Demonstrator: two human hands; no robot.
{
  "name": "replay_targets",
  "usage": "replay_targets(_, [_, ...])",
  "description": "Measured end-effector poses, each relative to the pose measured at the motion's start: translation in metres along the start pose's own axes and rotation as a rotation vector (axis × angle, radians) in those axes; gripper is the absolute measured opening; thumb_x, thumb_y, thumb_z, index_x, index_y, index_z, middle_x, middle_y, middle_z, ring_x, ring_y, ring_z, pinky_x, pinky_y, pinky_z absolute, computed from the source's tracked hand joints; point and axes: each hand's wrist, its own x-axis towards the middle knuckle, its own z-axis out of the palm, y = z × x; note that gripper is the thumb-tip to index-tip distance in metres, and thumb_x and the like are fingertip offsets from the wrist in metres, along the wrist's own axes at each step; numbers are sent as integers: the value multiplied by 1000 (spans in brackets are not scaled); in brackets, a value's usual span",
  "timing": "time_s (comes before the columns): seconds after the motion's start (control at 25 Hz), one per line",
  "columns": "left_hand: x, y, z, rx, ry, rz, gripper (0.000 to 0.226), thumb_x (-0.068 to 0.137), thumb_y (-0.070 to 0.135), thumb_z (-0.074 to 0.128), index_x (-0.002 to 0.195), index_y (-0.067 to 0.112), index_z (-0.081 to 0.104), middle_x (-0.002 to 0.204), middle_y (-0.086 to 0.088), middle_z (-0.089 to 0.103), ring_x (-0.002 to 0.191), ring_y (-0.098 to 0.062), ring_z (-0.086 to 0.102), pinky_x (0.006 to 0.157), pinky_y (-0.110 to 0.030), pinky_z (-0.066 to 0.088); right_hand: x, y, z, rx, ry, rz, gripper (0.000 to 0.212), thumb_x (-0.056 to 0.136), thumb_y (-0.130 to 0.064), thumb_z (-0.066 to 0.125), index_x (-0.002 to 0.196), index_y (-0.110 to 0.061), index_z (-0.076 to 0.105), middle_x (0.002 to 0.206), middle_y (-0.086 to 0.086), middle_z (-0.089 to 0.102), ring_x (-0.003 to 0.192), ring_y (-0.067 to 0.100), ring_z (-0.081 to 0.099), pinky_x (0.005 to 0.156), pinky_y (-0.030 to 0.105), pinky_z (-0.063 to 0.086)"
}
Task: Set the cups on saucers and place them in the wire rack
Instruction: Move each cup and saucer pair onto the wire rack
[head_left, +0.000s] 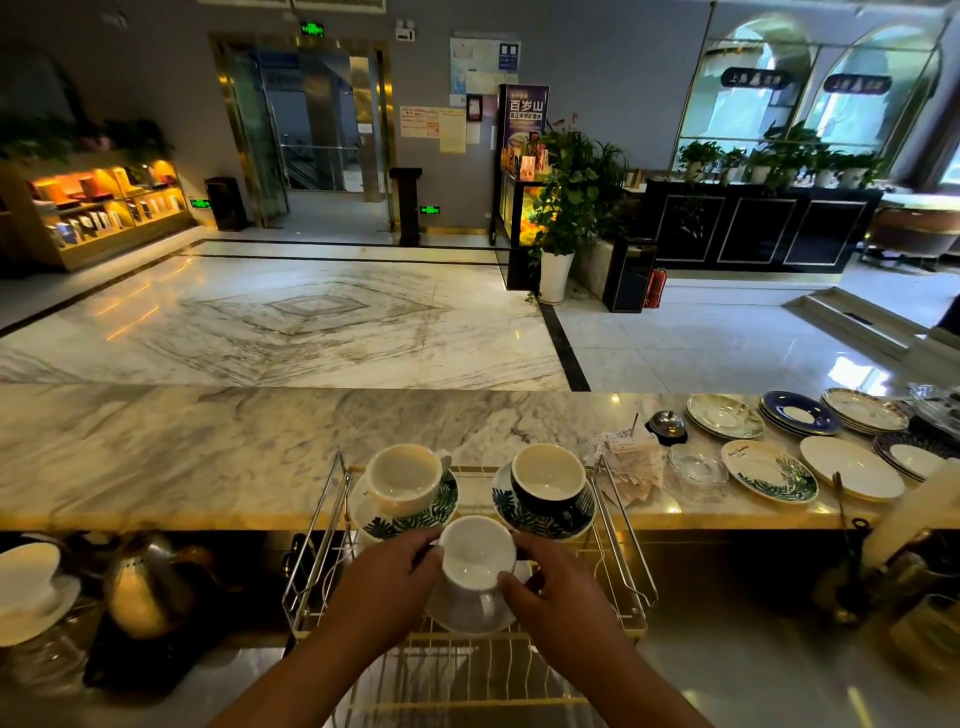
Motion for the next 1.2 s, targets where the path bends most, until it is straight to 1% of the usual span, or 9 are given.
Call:
replay_targets(0.12, [6,1,1,-21,-18,-16,32,102,46,48,129,43,64,113,16,73,97,-2,63,84,-34,57,-4,0,-1,3,-7,25,51,90,-42,71,136,-41,51,123,-22,61,87,-1,66,67,21,59])
replay_targets(0.24, [12,3,2,-35,-35,-21,30,102,44,48,126,43,66,103,19,72,92,1,63,75,-27,54,-6,0,1,11,13,40,52,88,-42,74,135,-40,51,118,-23,63,88,-3,66,65,21,59])
replay_targets(0.44, [11,7,3,-71,-35,-22,30,103,41,48,127,42,65,105,18,72,95,-1,63,79,-29,54,-5,1,4,53,11,73,53,87,-42,75,134,-40,50,116,-22,64,83,-4,68,62,20,60])
replay_targets(0.64, [9,16,-26,83,62,102,24,98,47,54,115,38,68,98,18,74,75,9,60,63,-16,45,-2,-2,-10,19,21,54,47,88,-42,73,130,-41,50,121,-14,60,82,7,69,67,26,63])
replay_targets(0.72, [22,24,-49,181,171,136,27,95,51,55,114,35,66,100,14,73,73,4,60,60,-21,45,9,-6,-27,-23,73,-4,43,89,-41,71,127,-39,51,122,-12,59,90,6,66,76,31,64])
replay_targets(0.8, [40,32,-69,322,240,106,40,92,58,56,120,31,62,110,4,68,83,-12,64,68,-30,51,25,-11,-46,-86,120,-67,41,90,-40,70,127,-36,52,126,-8,58,102,8,63,86,38,62])
replay_targets(0.88, [59,41,-82,511,185,9,62,87,69,53,131,25,55,122,-5,62,99,-25,64,77,-37,54,46,-18,-63,-238,149,-157,42,91,-43,67,129,-33,50,130,-4,56,112,13,57,92,37,56])
replay_targets(1.0, [86,55,-86,676,4,-119,88,78,84,48,138,20,49,128,-10,61,109,-31,63,81,-39,54,85,-25,-81,-492,127,-254,53,89,-48,65,136,-30,48,136,2,55,121,19,50,95,37,49])
replay_targets(1.2, [117,63,-77,772,-221,-205,106,64,98,45,133,17,56,123,-5,66,107,-26,63,76,-34,50,135,-26,-93,-679,-197,-38,93,76,-62,75,153,-34,30,151,7,45,133,32,46,101,52,49])
